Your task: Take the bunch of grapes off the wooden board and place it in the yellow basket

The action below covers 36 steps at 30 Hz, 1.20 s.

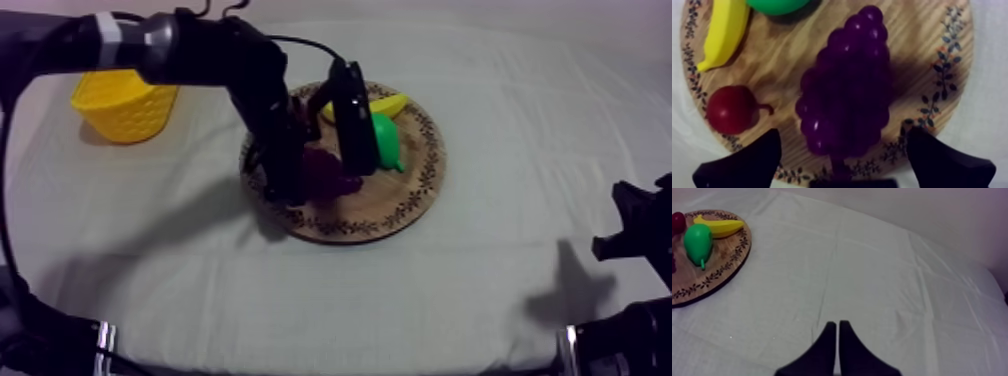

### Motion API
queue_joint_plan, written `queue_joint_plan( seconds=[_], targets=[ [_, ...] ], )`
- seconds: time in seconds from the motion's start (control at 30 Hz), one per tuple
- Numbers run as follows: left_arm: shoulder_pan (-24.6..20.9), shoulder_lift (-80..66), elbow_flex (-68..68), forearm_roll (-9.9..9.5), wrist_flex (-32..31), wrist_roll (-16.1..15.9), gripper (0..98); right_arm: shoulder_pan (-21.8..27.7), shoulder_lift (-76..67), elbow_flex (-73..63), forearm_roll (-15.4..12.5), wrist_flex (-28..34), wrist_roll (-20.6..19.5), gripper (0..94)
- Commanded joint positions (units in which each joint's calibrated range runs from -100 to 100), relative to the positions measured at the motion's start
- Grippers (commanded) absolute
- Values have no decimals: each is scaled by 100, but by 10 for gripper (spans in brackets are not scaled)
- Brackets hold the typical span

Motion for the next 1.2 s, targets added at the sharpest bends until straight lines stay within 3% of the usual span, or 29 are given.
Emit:
queue_joint_plan(
  seconds=[0.0,0.37,0.93,1.03,1.17],
  targets=[
    [2,344,-379,3,192,8,962,1,2,-1,0,-1,0,3],
    [-14,1105,-1397,51,1066,101,964,1,2,-1,0,-1,0,3],
    [-20,1471,-1882,41,1558,274,958,1,2,-1,0,-1,0,3],
    [-17,1479,-1894,36,1574,298,915,1,2,-1,0,-1,0,3],
    [-15,1483,-1908,34,1581,319,778,1,2,-1,0,-1,0,3]
  ],
)
